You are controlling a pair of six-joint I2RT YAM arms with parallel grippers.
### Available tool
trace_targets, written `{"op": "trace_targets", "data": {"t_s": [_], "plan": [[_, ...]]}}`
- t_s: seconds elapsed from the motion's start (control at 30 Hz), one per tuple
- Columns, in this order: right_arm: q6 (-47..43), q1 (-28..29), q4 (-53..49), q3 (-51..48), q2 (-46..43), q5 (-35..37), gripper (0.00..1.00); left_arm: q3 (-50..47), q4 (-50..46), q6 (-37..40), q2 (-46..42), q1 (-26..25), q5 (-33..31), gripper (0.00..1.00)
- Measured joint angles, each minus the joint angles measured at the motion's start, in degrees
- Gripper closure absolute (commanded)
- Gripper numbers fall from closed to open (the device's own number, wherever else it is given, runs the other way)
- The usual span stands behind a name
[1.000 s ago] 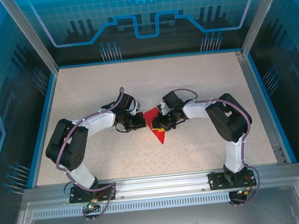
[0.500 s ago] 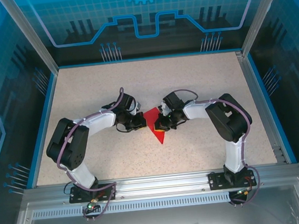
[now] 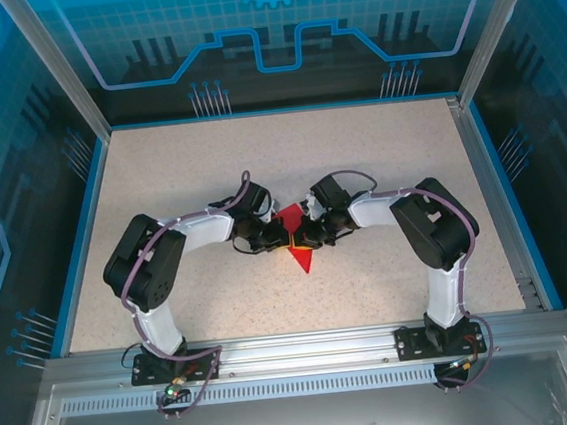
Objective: Fold a paper plane with a square sheet of paper (pick it up from the middle)
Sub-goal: Third fold the triangle at the center of the table.
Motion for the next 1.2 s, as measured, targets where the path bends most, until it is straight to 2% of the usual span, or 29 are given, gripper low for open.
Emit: {"op": "trace_targets", "data": {"t_s": [0.67,1.2], "plan": [[0.0,-0.4,2.0,-1.1,-0.1,-1.1,1.0,0.2,1.5,-0.3,1.4,-0.1,0.8,1.0],[0.1,-0.4,2.5,-1.4,-0.3,-1.1,1.0,2.8,-2.7,2.0,3.9,-0.1,-0.8,1.0]]}}
